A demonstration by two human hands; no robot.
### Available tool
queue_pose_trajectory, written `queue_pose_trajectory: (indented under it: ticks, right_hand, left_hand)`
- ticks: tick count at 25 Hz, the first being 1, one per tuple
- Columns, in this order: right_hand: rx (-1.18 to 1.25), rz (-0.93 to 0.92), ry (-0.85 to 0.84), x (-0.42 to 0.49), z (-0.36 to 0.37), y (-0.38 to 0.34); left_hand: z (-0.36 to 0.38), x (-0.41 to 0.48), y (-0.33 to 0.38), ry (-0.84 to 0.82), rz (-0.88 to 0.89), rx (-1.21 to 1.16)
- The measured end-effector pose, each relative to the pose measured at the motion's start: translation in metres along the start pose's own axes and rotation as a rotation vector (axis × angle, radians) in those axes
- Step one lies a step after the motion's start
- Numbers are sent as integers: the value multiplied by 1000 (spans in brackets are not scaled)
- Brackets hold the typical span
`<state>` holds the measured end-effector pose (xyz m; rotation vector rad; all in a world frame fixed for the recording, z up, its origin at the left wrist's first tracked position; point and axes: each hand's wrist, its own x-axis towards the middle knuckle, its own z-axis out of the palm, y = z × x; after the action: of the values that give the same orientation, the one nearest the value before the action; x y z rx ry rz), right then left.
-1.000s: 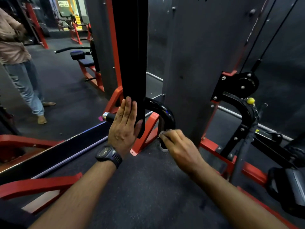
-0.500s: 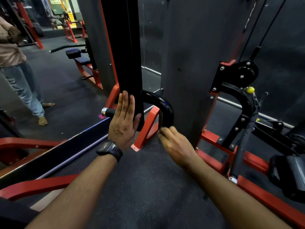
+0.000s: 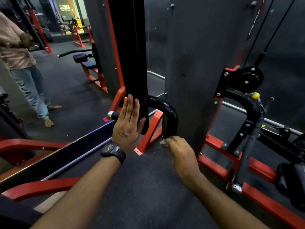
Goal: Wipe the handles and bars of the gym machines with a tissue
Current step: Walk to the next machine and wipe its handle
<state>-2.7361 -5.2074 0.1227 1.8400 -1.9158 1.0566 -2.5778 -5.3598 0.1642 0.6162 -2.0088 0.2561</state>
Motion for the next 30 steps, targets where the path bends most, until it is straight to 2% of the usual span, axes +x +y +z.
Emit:
queue_pose_trajectory:
  ticks: [2,3,4,5,7,12,17,21,23,25,27,28,29,30]
  right_hand:
    - [631,705,242,8,-1,-44]
    - [1018,990,355,16,-2,-66]
    - [1344,1168,440,25,-1,-83]
    - [1568,1268,486,36,-1,-96]
    - [1813,1348,550,57,-4,-112]
    - [2102,1341,796,96,-7,-134]
    - [1992,1388,935,112,-6,-156]
    - [2083,1385,1184,117,-3,-154]
    - [2091,1337,1206,117,2,-157]
    - [2022,1251,1151,109,4,-161]
    - [1734,1088,1021,92,0,-165]
    - [1422,956,955,83,-1,-163]
    - [977,758,860,75,-4,-159]
    - [463,465,744,67,-9,-149]
  left_hand:
    - [-2,-2,-2,0,26,13]
    - [-3,-3,-4,-5,42,23]
    - [-5,-4,-6,-12,60,24]
    - [-7,-6,-8,-20,79,19]
    - [-11,-9,-14,-31,115,2]
    - [-19,-9,-31,-23,226,9]
    - [-20,-8,-41,-20,279,-45]
    - [-17,-7,-48,-29,322,-84]
    - [-15,-7,-50,-33,318,-102]
    - [-12,-8,-52,-15,324,-113]
    - [-10,-7,-52,0,340,-144]
    - [-8,-7,-51,9,338,-160]
    - [-7,-6,-49,18,324,-175]
    - [-6,-6,-47,29,305,-189]
